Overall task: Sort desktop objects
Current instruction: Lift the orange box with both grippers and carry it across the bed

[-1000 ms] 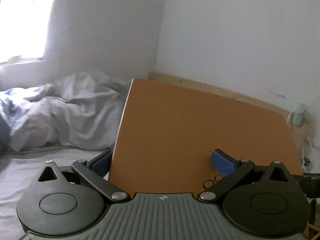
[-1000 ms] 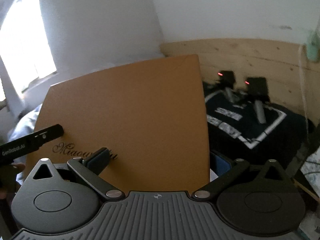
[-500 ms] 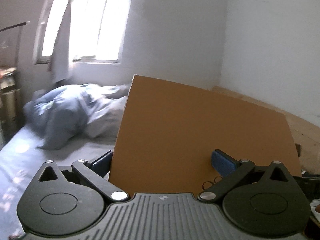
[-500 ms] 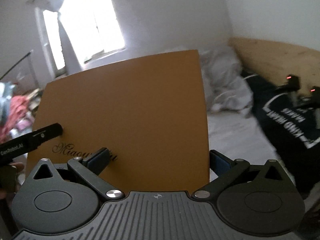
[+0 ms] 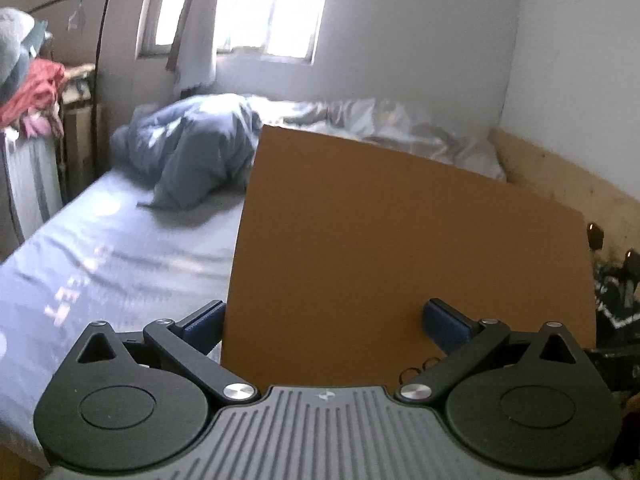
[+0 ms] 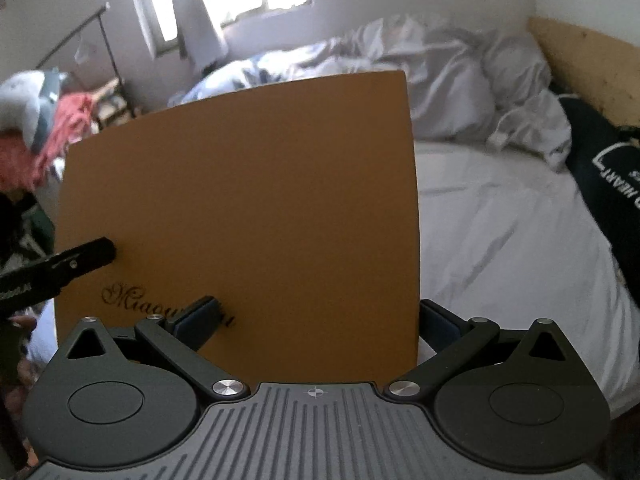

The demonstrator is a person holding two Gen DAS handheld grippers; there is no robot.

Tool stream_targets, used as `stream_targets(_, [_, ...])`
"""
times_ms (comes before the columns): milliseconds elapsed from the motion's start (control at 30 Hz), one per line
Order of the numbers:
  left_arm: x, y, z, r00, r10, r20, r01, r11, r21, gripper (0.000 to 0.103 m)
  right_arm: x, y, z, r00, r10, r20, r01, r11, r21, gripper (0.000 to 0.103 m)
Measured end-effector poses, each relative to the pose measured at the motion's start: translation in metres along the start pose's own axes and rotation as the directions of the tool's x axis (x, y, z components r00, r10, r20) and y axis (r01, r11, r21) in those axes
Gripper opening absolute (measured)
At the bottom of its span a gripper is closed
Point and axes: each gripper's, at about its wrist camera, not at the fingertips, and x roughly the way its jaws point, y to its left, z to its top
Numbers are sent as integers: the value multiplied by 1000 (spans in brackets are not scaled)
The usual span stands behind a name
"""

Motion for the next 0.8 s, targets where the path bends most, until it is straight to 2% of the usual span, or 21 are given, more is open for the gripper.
stream_targets(333, [35,20,-33,989,1,-151,-4,1000,-21,103,47,7,-34,991,-24,-130,23,1000,-7,103])
stream_targets(400, [24,18,-50,986,1,-168,-5,1000,-24,103,57,5,-38,988,-28,-150,27,1000,-7,103])
stream_targets(600, [34,16,-69,978,-3,-210,-1,1000,-18,103,83,1,-39,980,-41,-195,41,999,-4,103])
stream_targets(800, [57,19,-70,966,1,-258,-4,1000,-10,103,108,-5,-31,972,-44,-233,47,999,4,103])
